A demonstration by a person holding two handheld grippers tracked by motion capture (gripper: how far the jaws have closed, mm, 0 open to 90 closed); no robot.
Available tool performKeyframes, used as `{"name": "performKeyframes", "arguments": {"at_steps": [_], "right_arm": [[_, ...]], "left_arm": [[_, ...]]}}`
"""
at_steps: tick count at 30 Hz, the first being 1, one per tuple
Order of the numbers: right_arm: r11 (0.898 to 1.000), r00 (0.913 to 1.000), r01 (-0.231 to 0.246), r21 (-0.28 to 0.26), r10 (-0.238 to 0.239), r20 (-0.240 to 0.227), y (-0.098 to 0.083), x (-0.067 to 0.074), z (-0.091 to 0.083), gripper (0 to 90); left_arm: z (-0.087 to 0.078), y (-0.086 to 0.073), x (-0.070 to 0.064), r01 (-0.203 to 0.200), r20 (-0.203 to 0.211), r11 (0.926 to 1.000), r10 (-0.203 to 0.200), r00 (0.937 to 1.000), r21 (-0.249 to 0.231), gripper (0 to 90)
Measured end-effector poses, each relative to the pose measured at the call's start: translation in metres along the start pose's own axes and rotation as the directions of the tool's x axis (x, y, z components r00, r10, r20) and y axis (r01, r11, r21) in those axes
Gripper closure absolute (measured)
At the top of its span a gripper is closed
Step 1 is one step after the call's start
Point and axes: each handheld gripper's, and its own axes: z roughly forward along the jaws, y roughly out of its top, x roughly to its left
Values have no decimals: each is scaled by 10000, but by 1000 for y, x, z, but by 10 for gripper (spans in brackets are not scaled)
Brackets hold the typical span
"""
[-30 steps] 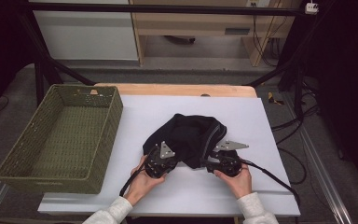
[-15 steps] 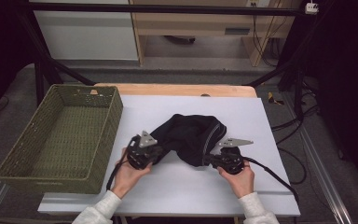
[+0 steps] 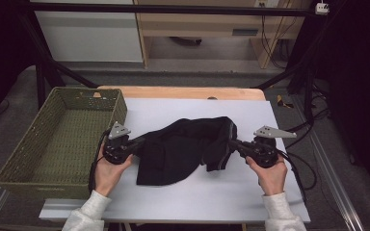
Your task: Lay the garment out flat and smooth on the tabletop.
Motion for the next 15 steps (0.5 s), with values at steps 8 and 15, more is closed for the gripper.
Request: {"name": "performKeyframes", "arguments": {"at_steps": [8, 15], "right_arm": [[9997, 9995, 225, -31, -225, 203, 32, 9, 18, 858], [9999, 9988, 82, 150, -89, 471, 34, 7, 52, 854]], "left_arm": [[8, -5, 3, -62, -276, 9987, 76, 9996, 499, 861], [16, -9, 3, -244, -414, 9963, 279, 9988, 824, 839]]}}
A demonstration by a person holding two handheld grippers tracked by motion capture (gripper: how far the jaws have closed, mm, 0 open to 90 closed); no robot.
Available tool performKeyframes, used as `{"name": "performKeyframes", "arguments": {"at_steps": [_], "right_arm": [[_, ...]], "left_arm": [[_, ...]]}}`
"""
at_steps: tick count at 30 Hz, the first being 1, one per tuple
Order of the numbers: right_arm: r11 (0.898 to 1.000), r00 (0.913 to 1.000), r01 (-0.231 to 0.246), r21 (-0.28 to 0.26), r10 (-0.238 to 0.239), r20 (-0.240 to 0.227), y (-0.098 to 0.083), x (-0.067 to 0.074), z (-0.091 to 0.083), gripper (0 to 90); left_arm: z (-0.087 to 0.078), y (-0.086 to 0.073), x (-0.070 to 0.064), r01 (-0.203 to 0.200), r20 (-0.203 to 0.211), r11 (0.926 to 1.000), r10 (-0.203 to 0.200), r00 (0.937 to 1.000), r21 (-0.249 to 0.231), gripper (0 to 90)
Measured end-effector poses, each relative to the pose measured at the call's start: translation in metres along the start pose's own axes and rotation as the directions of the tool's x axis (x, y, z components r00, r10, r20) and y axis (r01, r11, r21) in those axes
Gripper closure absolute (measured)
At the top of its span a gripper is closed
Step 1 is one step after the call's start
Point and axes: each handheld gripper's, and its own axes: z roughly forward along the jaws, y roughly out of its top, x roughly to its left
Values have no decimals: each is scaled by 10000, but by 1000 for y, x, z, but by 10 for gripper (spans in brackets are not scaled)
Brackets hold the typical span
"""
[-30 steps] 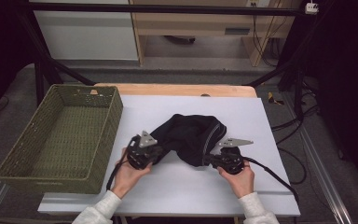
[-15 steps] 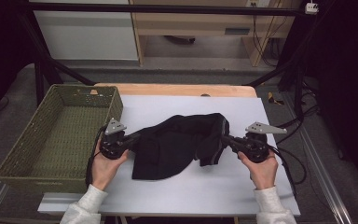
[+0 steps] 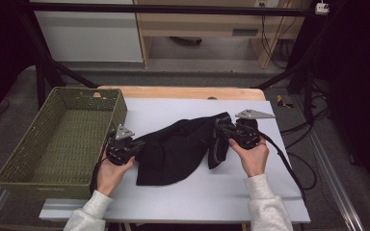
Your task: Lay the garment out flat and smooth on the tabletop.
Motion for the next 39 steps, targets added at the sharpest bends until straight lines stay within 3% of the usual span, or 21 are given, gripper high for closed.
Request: {"name": "performKeyframes", "arguments": {"at_steps": [7, 10, 13, 15, 19, 23, 28, 31, 39], "right_arm": [[9984, 9986, 316, 471, -335, 399, -9, -3, 37, 846], [9964, 9965, 529, 662, -570, 607, -13, -4, 49, 825], [9942, 9938, 725, 797, -787, 781, -16, -6, 58, 671], [9903, 9925, 1047, 914, -1099, 531, -19, -6, 61, 570], [9876, 9903, 1369, 765, -1383, 132, -19, -3, 47, 481], [9895, 9904, 1354, 496, -1366, 221, -23, -8, 24, 275], [9927, 9921, 1168, 314, -1181, 417, -44, -22, -5, 165], [9922, 9927, 1080, 628, -1111, 475, -62, -31, -12, 144], [9898, 9975, 636, 1278, -671, 235, -94, -39, -15, 172]], "left_arm": [[0, 1, -1, -233, 195, 9991, 240, 9995, -344, 707], [-1, 2, -3, -245, 499, 9973, 280, 9984, -686, 586], [-3, 4, -5, -297, 697, 9947, 367, 9969, -986, 466], [-4, 5, -7, -331, 843, 9930, 428, 9955, -1137, 388], [-3, 7, -13, -393, 1341, 9913, 561, 9894, -1254, 286], [2, 9, -23, -537, 1649, 9904, 746, 9835, -1277, 167], [18, 11, -39, -1159, 2000, 9888, 1329, 9707, -945, 57], [32, 12, -51, -1488, 2226, 9866, 1601, 9617, -670, 30], [70, 27, -79, -2379, 1833, 9704, 2417, 9529, -426, 39]]}}
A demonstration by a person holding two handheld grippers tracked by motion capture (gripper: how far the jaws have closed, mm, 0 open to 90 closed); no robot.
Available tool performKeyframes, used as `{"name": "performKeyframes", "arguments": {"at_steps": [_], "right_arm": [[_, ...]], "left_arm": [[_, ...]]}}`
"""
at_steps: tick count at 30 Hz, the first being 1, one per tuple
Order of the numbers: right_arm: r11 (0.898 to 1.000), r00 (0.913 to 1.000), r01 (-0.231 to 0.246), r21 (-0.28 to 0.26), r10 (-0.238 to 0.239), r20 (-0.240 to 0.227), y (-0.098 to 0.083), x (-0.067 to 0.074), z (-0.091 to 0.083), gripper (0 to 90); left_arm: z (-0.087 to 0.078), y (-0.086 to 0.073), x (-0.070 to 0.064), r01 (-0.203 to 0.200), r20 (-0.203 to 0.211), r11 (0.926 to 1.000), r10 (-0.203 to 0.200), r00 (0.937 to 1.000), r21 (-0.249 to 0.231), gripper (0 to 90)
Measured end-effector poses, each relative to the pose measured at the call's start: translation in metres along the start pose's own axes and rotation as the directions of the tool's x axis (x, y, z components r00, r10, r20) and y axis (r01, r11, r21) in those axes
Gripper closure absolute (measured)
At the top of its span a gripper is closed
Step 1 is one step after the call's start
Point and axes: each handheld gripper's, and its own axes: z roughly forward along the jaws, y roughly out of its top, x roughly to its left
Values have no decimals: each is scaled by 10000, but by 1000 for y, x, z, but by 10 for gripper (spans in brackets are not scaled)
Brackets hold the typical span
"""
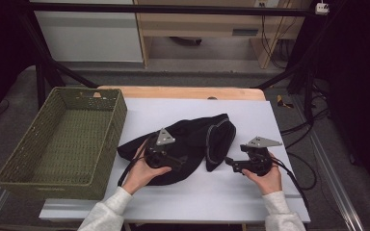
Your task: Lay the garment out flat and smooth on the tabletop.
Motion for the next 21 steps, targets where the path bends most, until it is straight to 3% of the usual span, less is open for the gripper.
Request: {"name": "performKeyframes", "arguments": {"at_steps": [5, 12, 15, 19, 21], "right_arm": [[9999, 10000, -11, 171, 12, -69, -5, 0, 3, 188], [9997, 9999, -153, 181, 154, -27, -6, -1, 3, 181], [9995, 9999, -128, 293, 129, -18, -6, -2, 3, 180], [9994, 9998, -157, 320, 160, -79, -5, -2, 4, 172], [9990, 9997, -206, 392, 211, -122, -5, -2, 5, 172]], "left_arm": [[23, 13, -5, -327, -179, 9994, 329, 9993, 115, 131], [52, 19, -8, -1182, -747, 9929, 1190, 9901, 152, 381], [56, 19, -6, -1187, -708, 9929, 1187, 9904, 42, 529], [48, 20, -1, -795, -358, 9968, 798, 9962, 95, 762], [39, 23, 0, -513, -102, 9986, 514, 9986, 114, 815]]}}
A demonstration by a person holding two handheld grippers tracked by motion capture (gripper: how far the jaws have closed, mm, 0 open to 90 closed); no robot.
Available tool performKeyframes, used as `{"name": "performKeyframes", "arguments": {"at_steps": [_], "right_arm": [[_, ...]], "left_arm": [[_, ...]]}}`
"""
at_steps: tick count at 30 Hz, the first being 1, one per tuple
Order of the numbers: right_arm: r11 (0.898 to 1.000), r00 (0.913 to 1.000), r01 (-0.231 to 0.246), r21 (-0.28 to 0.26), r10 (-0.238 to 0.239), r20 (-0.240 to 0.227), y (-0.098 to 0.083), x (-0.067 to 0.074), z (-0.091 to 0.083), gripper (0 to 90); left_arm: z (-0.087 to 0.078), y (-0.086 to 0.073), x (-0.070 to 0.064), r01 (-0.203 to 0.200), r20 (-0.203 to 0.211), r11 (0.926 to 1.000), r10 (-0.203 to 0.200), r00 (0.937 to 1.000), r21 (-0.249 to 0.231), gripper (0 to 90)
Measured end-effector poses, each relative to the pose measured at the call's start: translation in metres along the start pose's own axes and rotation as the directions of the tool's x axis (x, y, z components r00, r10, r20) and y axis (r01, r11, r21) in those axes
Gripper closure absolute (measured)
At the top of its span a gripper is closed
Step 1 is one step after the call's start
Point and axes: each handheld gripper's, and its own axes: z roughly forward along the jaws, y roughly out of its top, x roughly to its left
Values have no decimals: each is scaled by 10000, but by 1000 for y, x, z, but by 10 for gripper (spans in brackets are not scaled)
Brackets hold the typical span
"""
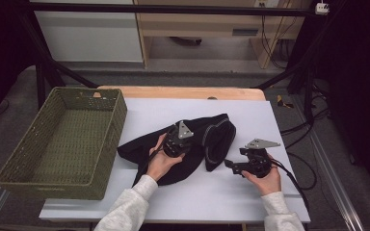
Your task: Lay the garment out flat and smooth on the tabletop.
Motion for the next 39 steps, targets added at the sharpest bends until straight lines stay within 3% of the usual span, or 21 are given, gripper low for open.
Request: {"name": "performKeyframes", "arguments": {"at_steps": [2, 11, 15, 19, 25, 30, 39], "right_arm": [[10000, 10000, -37, -43, 37, -23, 0, 0, -1, 172], [9993, 9998, -2, -382, -5, -182, 4, 0, -5, 145], [9991, 9997, 85, -418, -94, -223, 7, 2, -5, 146], [9984, 9995, 196, -532, -208, -229, 11, 4, -3, 138], [9970, 9988, 467, -614, -459, 144, 24, 3, 4, 130], [9972, 9990, 413, -631, -403, 177, 30, 4, 14, 155], [9968, 9968, 784, 128, -782, -158, 21, 18, 29, 217]], "left_arm": [[-11, 4, 0, 292, 146, 9996, -293, 9995, 55, 828], [-66, 20, 12, 986, 503, 9909, -943, 9943, -917, 842], [-92, 15, 23, 1216, 459, 9847, -1167, 9921, -1248, 843], [-110, 0, 31, 1307, 392, 9838, -1267, 9912, -1227, 843], [-123, -27, 33, 1312, 273, 9859, -1290, 9913, -1038, 844], [-126, -47, 35, 1504, 142, 9845, -1498, 9886, -903, 843], [-123, -45, 37, 1612, -235, 9822, -1642, 9861, -966, 843]]}}
